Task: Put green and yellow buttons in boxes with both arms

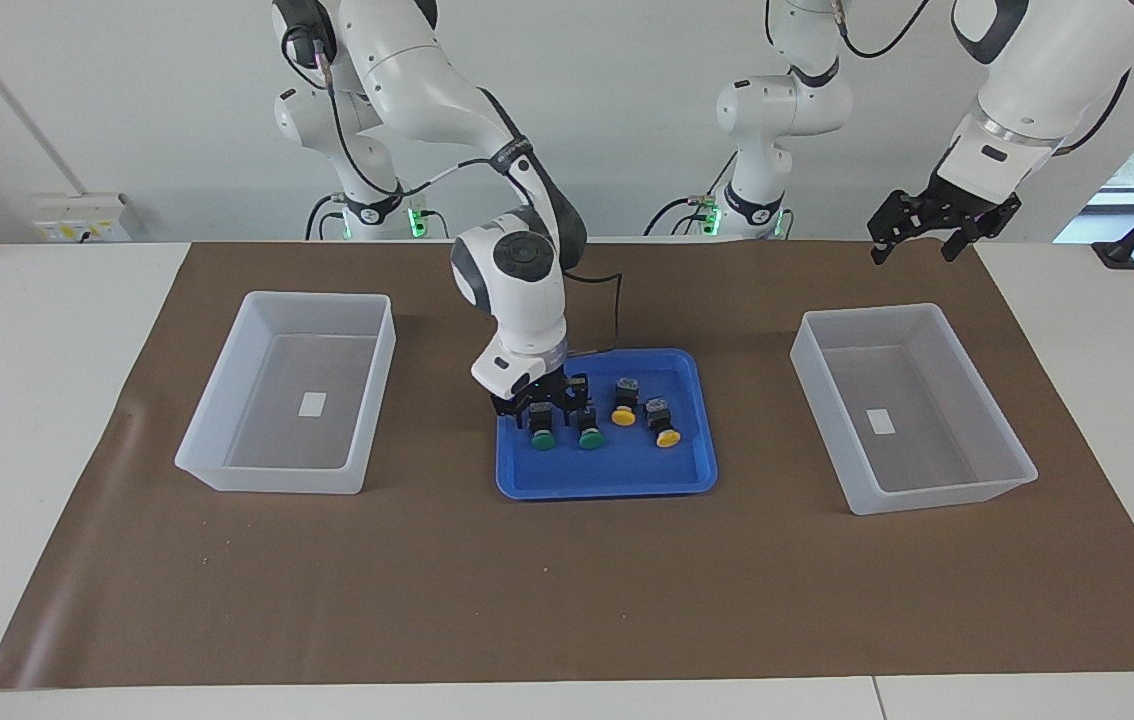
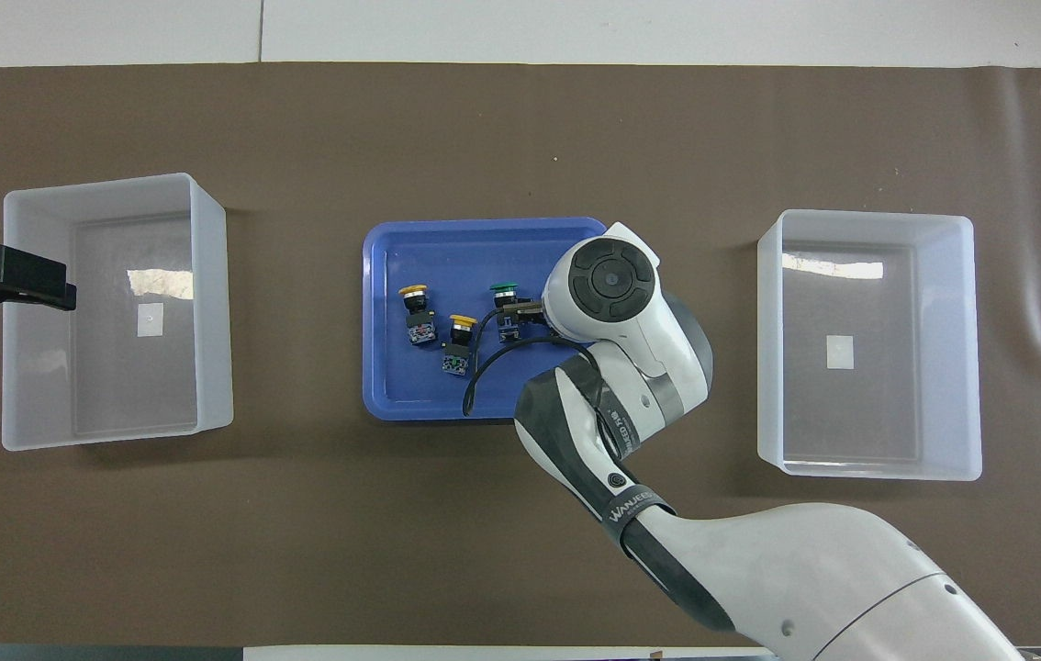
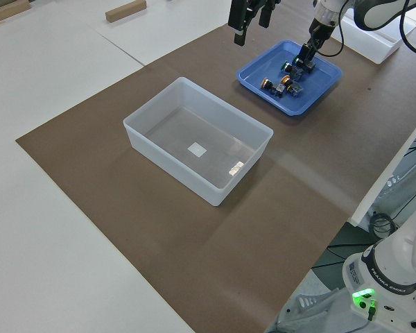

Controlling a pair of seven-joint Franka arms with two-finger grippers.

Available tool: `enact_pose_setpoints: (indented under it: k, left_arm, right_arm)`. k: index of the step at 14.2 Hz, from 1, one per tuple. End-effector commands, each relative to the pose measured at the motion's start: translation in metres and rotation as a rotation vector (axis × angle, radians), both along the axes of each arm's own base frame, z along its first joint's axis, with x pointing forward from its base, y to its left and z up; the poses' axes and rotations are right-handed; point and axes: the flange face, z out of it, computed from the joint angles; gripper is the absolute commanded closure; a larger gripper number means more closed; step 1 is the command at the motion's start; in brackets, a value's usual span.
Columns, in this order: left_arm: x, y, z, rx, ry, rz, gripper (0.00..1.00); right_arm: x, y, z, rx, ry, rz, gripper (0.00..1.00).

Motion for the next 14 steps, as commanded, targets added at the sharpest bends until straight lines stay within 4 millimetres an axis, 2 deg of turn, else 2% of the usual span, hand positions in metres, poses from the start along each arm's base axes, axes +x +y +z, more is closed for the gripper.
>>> enact_pose_setpoints:
  k: [1,2,5,6,7,8,9,10,12,13,14]
  left_arm:
    - [-0.005,0.002,-0.001,-0.012,-0.017,-0.003,0.0]
    - [-0.004,0.002,-0.001,-0.012,-0.02,-0.003,0.0]
    - [-0.004,-0.006,-0.001,-0.011,-0.023,-0.01,0.0]
    - [-0.003,-0.009,-0.004,-0.012,-0.025,-0.013,0.0]
    - [-0.003,-0.017,-0.008,-0.013,-0.03,-0.025,0.0]
    - [-0.003,-0.033,-0.016,-0.014,-0.035,-0.05,0.0]
    - [-0.003,-0.049,-0.027,-0.015,-0.033,-0.062,0.0]
    - [-0.004,-0.066,-0.041,-0.015,-0.032,-0.056,0.0]
    - [-0.004,-0.096,-0.066,-0.023,-0.04,-0.061,0.0]
    - [-0.008,-0.115,-0.081,-0.025,-0.045,-0.064,0.0]
    - [-0.013,-0.137,-0.092,-0.029,-0.057,-0.063,0.0]
  right_arm:
    - [-0.008,-0.004,0.005,0.014,-0.01,-0.005,0.35]
    - [-0.008,-0.004,0.005,0.014,-0.01,-0.006,0.46]
    - [-0.01,-0.003,0.006,0.012,-0.001,-0.01,0.9]
    - [-0.01,-0.002,0.007,0.013,0.002,-0.012,1.0]
    - [-0.009,0.0,0.01,0.007,0.014,-0.012,1.0]
    - [-0.002,0.004,0.026,0.002,0.024,-0.012,1.0]
    - [0.006,0.005,0.051,-0.008,0.043,-0.016,1.0]
    - [0.017,-0.006,0.087,-0.021,0.065,-0.031,1.0]
    - [0.029,-0.066,0.14,-0.031,0.093,-0.082,1.0]
    - [0.029,-0.1,0.152,-0.038,0.113,-0.063,1.0]
    - [0.03,-0.143,0.16,-0.041,0.133,-0.032,1.0]
